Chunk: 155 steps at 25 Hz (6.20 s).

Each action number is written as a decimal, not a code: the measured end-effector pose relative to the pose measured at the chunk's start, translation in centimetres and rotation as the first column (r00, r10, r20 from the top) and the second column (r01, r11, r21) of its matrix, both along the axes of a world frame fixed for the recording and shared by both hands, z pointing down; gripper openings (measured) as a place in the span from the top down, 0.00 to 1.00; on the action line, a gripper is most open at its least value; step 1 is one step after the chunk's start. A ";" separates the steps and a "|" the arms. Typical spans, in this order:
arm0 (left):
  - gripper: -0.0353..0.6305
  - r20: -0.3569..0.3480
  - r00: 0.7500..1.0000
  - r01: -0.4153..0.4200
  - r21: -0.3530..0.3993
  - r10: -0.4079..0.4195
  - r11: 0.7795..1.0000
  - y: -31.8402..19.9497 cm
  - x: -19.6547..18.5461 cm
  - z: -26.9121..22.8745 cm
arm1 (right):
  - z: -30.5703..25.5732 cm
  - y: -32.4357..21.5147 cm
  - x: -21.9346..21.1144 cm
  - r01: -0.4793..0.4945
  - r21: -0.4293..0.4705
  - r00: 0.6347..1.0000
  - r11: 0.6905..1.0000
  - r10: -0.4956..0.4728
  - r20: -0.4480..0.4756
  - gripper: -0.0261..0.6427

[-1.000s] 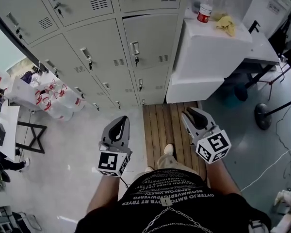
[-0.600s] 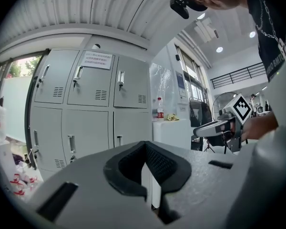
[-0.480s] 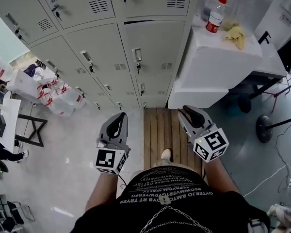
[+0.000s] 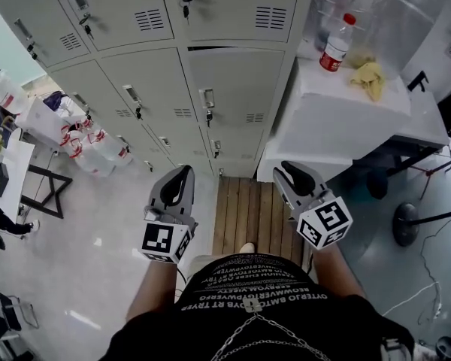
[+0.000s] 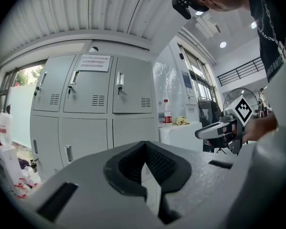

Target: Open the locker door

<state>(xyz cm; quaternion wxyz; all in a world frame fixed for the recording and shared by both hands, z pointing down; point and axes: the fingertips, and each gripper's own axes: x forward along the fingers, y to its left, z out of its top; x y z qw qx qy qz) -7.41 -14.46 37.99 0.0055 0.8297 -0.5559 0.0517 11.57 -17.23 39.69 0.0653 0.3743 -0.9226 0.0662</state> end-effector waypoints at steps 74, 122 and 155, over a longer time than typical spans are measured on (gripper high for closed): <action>0.95 0.012 0.997 -0.067 -0.140 0.070 0.988 -23.1 -13.5 6.1 | 10.7 -25.9 -23.1 0.078 -0.224 0.994 0.971 -0.093 -0.056 0.72; 0.95 0.014 0.976 -0.217 -0.071 0.219 0.974 -12.2 1.0 3.0 | 10.1 -9.5 -11.8 0.117 -0.252 0.992 0.961 -0.127 -0.022 0.82; 0.95 0.027 0.972 -0.230 -0.064 0.232 0.971 -7.2 3.8 3.0 | 12.5 -6.5 -4.7 -0.045 -0.273 0.993 0.961 0.012 -0.120 0.78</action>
